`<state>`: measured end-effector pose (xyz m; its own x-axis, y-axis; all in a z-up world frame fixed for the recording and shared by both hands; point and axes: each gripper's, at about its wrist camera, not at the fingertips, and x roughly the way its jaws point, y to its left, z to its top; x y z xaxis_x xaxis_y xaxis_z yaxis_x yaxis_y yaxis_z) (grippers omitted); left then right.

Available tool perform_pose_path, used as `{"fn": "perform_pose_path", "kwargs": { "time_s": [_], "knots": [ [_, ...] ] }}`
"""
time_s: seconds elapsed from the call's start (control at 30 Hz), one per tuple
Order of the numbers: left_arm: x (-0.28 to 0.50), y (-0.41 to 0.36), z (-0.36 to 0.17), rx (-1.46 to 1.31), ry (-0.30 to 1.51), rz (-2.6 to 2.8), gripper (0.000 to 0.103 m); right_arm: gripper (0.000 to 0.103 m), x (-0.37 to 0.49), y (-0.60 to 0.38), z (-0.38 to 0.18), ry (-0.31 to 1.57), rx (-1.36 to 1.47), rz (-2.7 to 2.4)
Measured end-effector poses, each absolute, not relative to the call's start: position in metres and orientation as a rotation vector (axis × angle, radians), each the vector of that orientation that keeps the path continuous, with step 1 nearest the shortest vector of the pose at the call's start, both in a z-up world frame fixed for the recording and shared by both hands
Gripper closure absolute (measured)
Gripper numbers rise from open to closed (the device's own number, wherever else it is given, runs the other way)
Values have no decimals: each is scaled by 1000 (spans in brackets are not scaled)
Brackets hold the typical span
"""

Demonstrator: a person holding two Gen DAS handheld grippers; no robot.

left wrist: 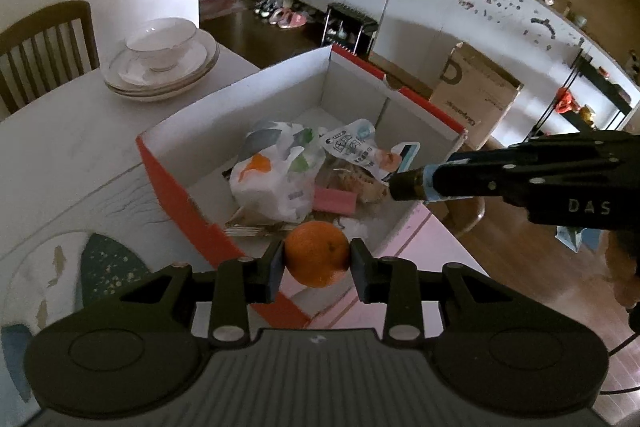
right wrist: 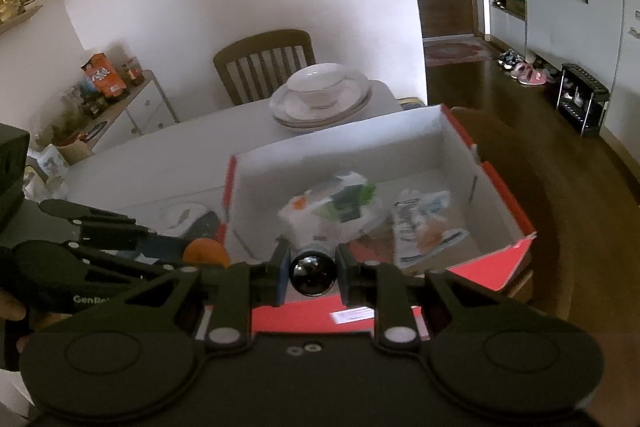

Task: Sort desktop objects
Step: 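Carry the orange in left tool while right carries the bottle over the red box, then lower the orange and bottle into the red box and open both tools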

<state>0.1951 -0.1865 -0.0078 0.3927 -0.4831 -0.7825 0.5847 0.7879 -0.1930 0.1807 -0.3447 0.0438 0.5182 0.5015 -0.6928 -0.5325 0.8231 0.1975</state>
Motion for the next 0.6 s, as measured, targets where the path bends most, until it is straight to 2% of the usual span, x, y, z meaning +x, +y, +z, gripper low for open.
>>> {"fn": "perform_pose_path", "kwargs": {
  "time_s": [0.23, 0.6],
  "knots": [
    [211, -216, -17, 156, 981, -654, 69, 80, 206, -366, 42, 819, -41, 621],
    [244, -242, -41, 198, 1122, -606, 69, 80, 262, -369, 36, 834, -43, 629]
  ]
}}
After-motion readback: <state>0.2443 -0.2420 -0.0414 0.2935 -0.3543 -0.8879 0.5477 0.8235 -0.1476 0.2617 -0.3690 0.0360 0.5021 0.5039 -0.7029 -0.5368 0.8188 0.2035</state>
